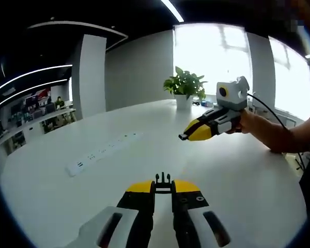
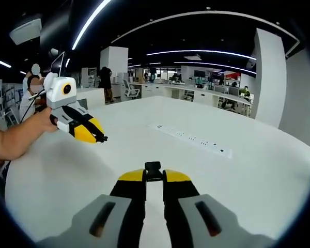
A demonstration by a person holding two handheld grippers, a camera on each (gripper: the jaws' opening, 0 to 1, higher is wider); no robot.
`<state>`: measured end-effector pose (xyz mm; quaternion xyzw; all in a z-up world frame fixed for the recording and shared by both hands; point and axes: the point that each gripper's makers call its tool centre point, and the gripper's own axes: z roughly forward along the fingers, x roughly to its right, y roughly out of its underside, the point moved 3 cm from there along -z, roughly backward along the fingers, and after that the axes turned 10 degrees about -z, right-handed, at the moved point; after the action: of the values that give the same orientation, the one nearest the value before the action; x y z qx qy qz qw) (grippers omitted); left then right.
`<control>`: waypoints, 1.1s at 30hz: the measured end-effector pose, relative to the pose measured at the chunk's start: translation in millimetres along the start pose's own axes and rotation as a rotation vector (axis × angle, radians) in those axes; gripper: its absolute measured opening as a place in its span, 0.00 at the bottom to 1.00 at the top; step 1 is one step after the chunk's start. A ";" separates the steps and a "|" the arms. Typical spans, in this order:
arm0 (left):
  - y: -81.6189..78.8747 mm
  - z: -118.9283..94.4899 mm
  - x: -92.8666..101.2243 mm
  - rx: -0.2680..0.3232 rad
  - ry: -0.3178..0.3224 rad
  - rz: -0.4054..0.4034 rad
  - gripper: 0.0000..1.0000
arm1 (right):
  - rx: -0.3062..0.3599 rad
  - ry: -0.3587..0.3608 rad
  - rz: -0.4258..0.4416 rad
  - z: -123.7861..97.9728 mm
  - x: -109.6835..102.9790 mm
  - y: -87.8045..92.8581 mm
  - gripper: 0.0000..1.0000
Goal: Snap the two parts of the plastic buckle together until the buckle closes and remains connected.
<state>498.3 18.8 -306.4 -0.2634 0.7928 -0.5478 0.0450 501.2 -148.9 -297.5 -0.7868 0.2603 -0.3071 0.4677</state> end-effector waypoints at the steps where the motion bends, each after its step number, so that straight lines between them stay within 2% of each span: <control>1: 0.0 -0.2 0.6 0.001 0.000 -0.001 0.09 | -0.005 -0.007 -0.002 -0.3 -0.6 0.6 0.10; 13: -0.7 -1.4 -2.9 -0.002 0.003 -0.009 0.09 | -0.005 -0.011 -0.002 -7.9 -7.5 1.1 0.10; 22: 11.3 -6.2 18.6 -0.015 0.009 -0.006 0.10 | 0.000 -0.016 0.002 -10.6 -9.5 2.4 0.10; 33: 14.2 -4.9 22.1 -0.033 0.024 -0.002 0.10 | -0.004 -0.018 -0.002 -18.9 -17.6 3.8 0.10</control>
<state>472.3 16.3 -312.3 -0.2584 0.8020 -0.5377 0.0307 475.0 -149.2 -298.1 -0.7906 0.2561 -0.3001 0.4683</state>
